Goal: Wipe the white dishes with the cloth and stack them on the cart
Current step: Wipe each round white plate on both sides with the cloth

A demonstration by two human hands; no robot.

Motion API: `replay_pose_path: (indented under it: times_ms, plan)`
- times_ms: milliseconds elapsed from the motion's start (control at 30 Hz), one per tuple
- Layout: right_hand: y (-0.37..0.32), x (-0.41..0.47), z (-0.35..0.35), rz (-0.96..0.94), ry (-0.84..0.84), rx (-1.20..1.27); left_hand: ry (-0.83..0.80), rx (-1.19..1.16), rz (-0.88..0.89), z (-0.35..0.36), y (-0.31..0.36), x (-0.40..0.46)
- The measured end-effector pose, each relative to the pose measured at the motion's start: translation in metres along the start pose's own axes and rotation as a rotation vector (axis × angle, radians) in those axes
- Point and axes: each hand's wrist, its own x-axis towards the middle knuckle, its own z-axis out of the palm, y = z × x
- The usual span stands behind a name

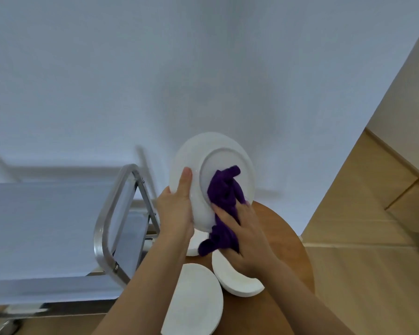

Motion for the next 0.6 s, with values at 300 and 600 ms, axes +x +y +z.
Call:
replay_pose_path:
  times_ms: [300, 600]
  plan:
    - [0.014, 0.017, -0.047, 0.36, 0.277, 0.739, -0.199, 1.194, 0.655, -0.01, 0.025, 0.015]
    - [-0.027, 0.074, -0.051, 0.209, -0.06, 0.189, -0.461, 1.386, 0.731, 0.004, 0.021, -0.006]
